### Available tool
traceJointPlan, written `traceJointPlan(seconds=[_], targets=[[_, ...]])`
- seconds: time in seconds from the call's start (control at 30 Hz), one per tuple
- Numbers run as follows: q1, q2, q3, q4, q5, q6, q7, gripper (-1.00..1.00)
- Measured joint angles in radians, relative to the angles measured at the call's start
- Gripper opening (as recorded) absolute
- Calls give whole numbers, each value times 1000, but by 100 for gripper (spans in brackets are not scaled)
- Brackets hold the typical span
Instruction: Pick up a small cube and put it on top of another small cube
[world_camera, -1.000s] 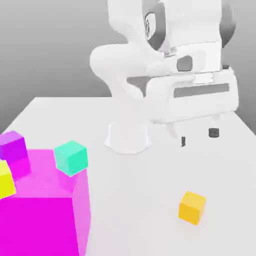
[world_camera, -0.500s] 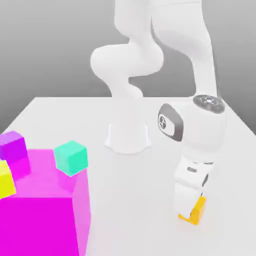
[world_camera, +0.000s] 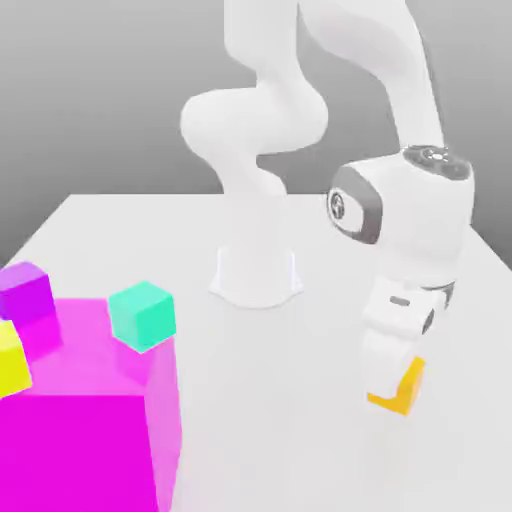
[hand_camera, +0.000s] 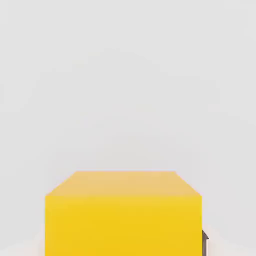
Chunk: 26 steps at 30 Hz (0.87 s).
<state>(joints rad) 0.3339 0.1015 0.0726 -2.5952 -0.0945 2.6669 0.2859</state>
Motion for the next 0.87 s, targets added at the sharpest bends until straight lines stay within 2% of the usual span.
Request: traceJointPlan(seconds=[0.6, 0.67, 0.73, 0.77, 0.87], targets=[[-505, -44, -259, 650, 72, -680, -269, -100], [-552, -42, -276, 663, 103, -681, -311, -100], [-546, -19, -278, 622, 117, -616, -326, -100], [-547, -7, -278, 599, 121, -580, -330, 100], [-547, -7, -278, 599, 121, -580, -330, 100]])
